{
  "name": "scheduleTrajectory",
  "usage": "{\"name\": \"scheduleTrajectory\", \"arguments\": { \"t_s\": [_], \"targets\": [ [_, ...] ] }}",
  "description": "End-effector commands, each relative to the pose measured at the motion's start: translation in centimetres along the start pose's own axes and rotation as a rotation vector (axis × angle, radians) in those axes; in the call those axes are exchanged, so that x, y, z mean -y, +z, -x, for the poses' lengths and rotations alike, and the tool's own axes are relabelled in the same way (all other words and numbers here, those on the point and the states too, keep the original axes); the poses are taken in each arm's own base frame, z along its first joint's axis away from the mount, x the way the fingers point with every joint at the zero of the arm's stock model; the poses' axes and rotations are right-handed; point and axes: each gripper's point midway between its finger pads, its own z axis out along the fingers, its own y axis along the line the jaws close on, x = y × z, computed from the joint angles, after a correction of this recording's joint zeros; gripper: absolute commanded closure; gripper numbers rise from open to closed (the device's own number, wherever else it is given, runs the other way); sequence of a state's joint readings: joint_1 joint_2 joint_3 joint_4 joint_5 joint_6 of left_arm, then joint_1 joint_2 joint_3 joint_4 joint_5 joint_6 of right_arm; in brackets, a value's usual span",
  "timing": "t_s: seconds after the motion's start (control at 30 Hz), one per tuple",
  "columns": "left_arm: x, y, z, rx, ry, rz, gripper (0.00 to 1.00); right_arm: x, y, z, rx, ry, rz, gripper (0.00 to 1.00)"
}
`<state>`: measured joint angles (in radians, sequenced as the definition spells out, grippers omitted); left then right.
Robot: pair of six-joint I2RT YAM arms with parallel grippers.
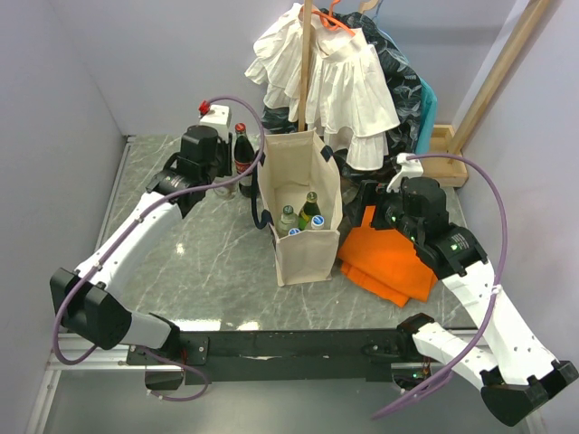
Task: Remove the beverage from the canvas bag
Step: Place the drink at the center of the board.
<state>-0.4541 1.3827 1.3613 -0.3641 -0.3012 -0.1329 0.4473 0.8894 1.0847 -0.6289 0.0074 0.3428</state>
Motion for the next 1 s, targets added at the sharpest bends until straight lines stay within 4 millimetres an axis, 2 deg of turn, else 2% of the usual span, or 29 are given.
{"name": "scheduleTrajectory", "arguments": {
  "t_s": [0.0,0.23,0.27,0.3,0.53,0.97],
  "targets": [
    [0.2,-1.9,8.2,0.303,-0.12,-0.037,0.99,-0.2,0.3,0.5,0.028,-0.006,0.008,0.0],
    [0.3,-0.9,7.2,0.323,-0.143,-0.043,0.99,0.0,0.3,0.4,0.026,-0.001,-0.004,0.0],
    [0.4,-0.5,6.6,0.308,-0.143,-0.045,0.99,0.1,0.3,0.4,0.027,-0.001,-0.006,0.0],
    [0.5,-0.5,7.1,0.332,-0.152,-0.048,0.99,0.0,0.3,0.4,0.027,0.0,-0.004,0.0],
    [1.1,0.6,6.3,0.356,-0.174,-0.071,0.99,0.3,0.2,0.3,0.026,-0.001,-0.018,0.0],
    [2.0,2.9,3.8,0.335,-0.193,-0.095,0.99,0.7,0.4,0.3,0.022,-0.007,-0.041,0.0]
  ]
}}
